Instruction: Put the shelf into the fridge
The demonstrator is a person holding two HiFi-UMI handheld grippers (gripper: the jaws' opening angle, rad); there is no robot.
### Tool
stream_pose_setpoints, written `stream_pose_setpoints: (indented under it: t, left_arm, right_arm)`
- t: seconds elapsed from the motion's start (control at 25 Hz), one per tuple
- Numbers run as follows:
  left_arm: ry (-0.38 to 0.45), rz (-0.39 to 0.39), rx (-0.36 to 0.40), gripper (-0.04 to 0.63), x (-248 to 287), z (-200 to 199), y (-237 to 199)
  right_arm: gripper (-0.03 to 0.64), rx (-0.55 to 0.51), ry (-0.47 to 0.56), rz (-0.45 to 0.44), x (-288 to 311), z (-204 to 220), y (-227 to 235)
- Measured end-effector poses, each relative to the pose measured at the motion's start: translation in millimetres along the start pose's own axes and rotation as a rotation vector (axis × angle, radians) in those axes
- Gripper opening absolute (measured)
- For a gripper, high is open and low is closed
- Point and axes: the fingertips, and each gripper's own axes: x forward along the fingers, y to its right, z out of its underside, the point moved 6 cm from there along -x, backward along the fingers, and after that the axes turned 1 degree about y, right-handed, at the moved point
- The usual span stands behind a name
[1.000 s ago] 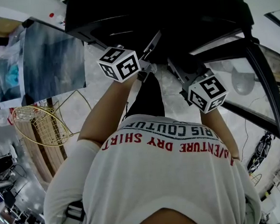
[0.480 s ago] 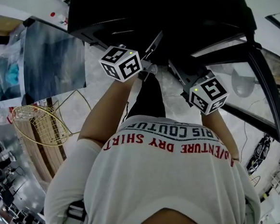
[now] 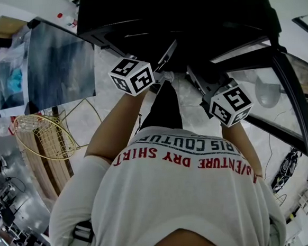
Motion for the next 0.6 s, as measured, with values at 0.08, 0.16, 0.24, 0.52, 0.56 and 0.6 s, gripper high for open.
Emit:
stream_pose_setpoints:
  t: [0.08,0.16,0.24,0.52,0.56,0.6]
  left_arm:
    - [-0.016,-0.002,-0.015,0.161,-9,6,4]
    - [-0.041,-0.008,-0.031,0.161,-18,11,10]
    - [-0.068,-0.014,-0.053,0.158,-27,15,18]
    - [-0.078,0.064,-0.041,0.067,-58,-8,73]
    - [-0.070,0.083,-0.032,0.061,-62,-14,82]
    - [-0.060,0.099,-0.025,0.052,-66,-19,91]
  right_arm:
    - [0.031,0.017,0.013,0.000,-4,-2,1]
    - [0.031,0.025,0.026,-0.001,-9,-6,3]
    - [0.031,0.025,0.041,-0.006,-15,-10,2]
    - [0.028,-0.039,0.095,-0.089,-35,-38,-24]
    - [0.026,-0.043,0.101,-0.099,-39,-42,-28]
    - [0.025,-0.047,0.107,-0.110,-43,-46,-32]
